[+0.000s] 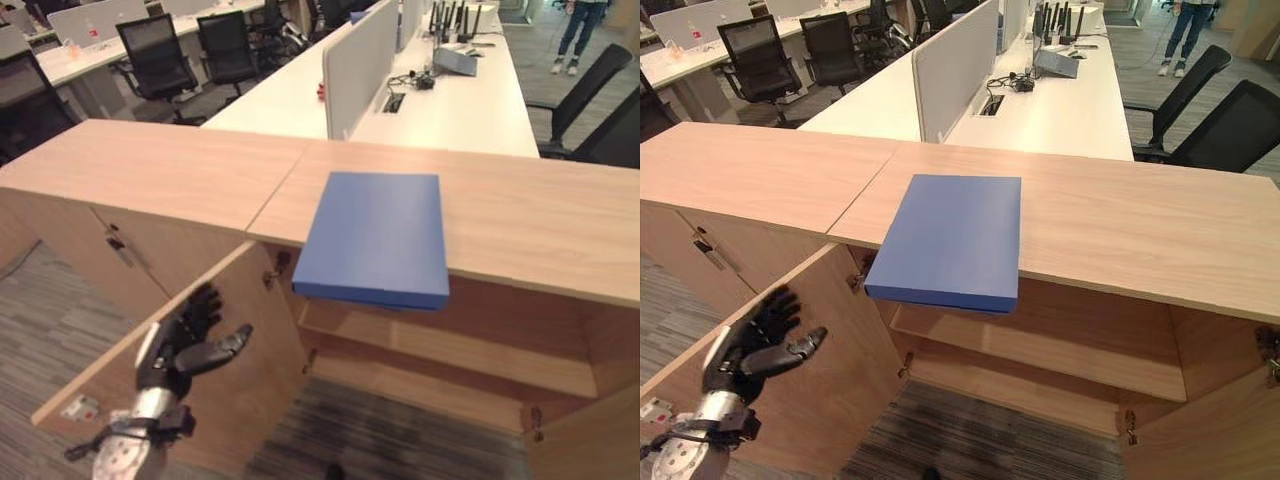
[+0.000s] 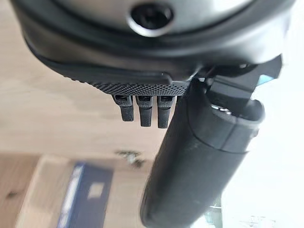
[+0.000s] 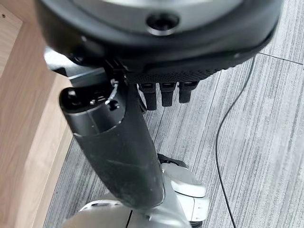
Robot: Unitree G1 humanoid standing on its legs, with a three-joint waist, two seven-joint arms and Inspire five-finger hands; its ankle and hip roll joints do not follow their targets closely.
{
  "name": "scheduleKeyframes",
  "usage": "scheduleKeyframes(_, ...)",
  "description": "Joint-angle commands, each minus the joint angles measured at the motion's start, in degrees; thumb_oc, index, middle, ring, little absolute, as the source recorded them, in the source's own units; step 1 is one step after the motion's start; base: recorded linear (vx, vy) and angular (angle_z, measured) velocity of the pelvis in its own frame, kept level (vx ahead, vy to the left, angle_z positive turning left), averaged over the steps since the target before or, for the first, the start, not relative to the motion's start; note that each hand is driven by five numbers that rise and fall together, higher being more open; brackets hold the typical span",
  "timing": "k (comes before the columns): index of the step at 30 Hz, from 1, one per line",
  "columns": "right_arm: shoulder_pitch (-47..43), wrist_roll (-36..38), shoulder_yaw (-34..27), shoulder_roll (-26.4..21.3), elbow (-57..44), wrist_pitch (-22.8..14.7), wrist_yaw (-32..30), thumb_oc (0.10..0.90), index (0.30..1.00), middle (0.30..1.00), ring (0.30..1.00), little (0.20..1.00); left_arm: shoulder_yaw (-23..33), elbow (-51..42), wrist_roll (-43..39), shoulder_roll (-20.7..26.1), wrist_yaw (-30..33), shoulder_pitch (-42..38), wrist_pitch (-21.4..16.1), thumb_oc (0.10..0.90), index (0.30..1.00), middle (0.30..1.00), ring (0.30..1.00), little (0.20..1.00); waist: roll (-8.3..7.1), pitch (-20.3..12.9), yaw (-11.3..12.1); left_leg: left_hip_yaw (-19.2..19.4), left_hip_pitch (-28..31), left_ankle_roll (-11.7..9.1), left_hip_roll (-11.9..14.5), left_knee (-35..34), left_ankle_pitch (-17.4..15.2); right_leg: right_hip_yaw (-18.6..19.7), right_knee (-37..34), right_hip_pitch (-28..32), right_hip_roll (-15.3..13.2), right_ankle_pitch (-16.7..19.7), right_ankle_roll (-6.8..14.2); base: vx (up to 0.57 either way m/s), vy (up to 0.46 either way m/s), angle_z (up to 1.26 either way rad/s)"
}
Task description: Put the empty folder in the office cabinet
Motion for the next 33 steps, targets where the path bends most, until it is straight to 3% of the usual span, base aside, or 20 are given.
scheduleKeyframes(1, -2.7, 1.0, 2.1, 1.0, 1.1, -0.7, -0.2, 0.800, 0.900, 0.900, 0.900, 0.900, 8.1, -10.2, 7.0, -0.8, 4.6, -7.8, -10.2, 0.800, 0.900, 0.900, 0.900, 0.900, -2.84, 0.3, 0.5, -0.8, 2.1, -0.6, 0.1, -0.1, -6.1, 0.3, 0.0, -2.4, -2.6, -0.6, 4.4, 0.00, 0.002, 0.04)
scheduleKeyframes(7, -3.0, 1.9, 3.0, 2.3, 1.5, -0.8, -1.3, 0.800, 0.900, 0.900, 0.900, 0.900, 10.3, -11.4, 19.9, -1.6, 14.1, -12.6, -12.2, 0.800, 0.900, 0.900, 0.900, 0.900, -3.16, 0.0, 0.5, -0.6, 2.6, -0.7, 0.2, -0.1, -6.6, 0.3, 0.0, -1.8, -2.6, -1.1, 4.3, 0.01, -0.002, 0.03)
scheduleKeyframes(10, -3.8, 2.1, 4.0, 2.7, 2.1, -0.9, -2.2, 0.800, 0.900, 0.900, 0.900, 0.900, 9.6, -12.6, 26.8, 2.1, 17.2, -16.9, -12.9, 0.800, 0.900, 0.900, 0.900, 0.900, -2.81, -0.6, 0.4, -0.5, 3.4, -0.8, 0.2, -0.1, -6.9, 0.1, 0.0, -1.2, -2.8, -1.3, 4.5, 0.02, 0.002, 0.01)
scheduleKeyframes(16, -5.3, 0.4, 5.1, 3.0, 3.4, -0.3, -2.1, 0.800, 0.900, 0.900, 0.900, 0.900, 7.1, -17.2, 27.2, 8.8, 14.3, -21.3, -13.6, 0.800, 0.900, 0.900, 0.900, 0.900, -1.95, -1.4, 0.0, -0.4, 4.3, -0.8, 0.1, -0.1, -7.4, 0.1, 0.0, -0.5, -3.0, -1.5, 4.7, 0.00, 0.000, 0.00)
scheduleKeyframes(23, -6.2, -0.9, 5.7, 2.7, 3.6, 0.5, -1.2, 0.800, 0.900, 0.900, 0.900, 0.900, 3.6, -18.4, 24.8, 12.0, 11.1, -23.9, -13.3, 0.800, 0.900, 0.900, 0.900, 0.900, -1.49, -1.8, -0.4, -0.4, 4.9, -0.8, 0.1, -0.1, -7.6, 0.0, 0.0, -0.1, -3.2, -1.6, 4.8, 0.00, 0.000, 0.00)
scheduleKeyframes(26, -6.6, -1.2, 6.1, 2.5, 3.5, 0.7, -0.6, 0.800, 0.900, 0.900, 0.900, 0.900, 1.3, -19.6, 23.7, 14.4, 8.4, -25.7, -13.0, 0.800, 0.900, 0.900, 0.900, 0.900, -1.38, -2.1, -0.5, -0.5, 5.1, -0.7, 0.0, -0.1, -7.8, 0.0, 0.0, 0.2, -3.2, -1.7, 4.9, 0.00, 0.000, 0.00)
scheduleKeyframes(29, -7.6, -1.5, 7.6, 2.1, 2.9, 1.0, 0.4, 0.800, 0.900, 0.900, 0.900, 0.900, -3.5, -22.1, 18.3, 19.9, 3.4, -30.3, -12.8, 0.800, 0.900, 0.900, 0.900, 0.900, -1.28, -2.4, -0.8, -0.5, 5.3, -0.8, 0.0, -0.1, -7.9, -0.1, 0.0, 0.4, -3.3, -1.6, 5.0, 0.00, 0.002, 0.01)
scheduleKeyframes(33, -8.0, -1.3, 8.5, 2.1, 2.5, 1.0, 0.6, 0.800, 0.900, 0.900, 0.900, 0.900, -7.8, -22.2, 17.5, 22.5, 2.1, -34.4, -12.3, 0.800, 0.900, 0.900, 0.900, 0.900, -1.59, -2.7, -1.0, -0.6, 5.4, -0.8, -0.2, -0.1, -8.0, -0.1, 0.0, 0.4, -3.2, -1.6, 5.0, 0.00, 0.000, 0.00)
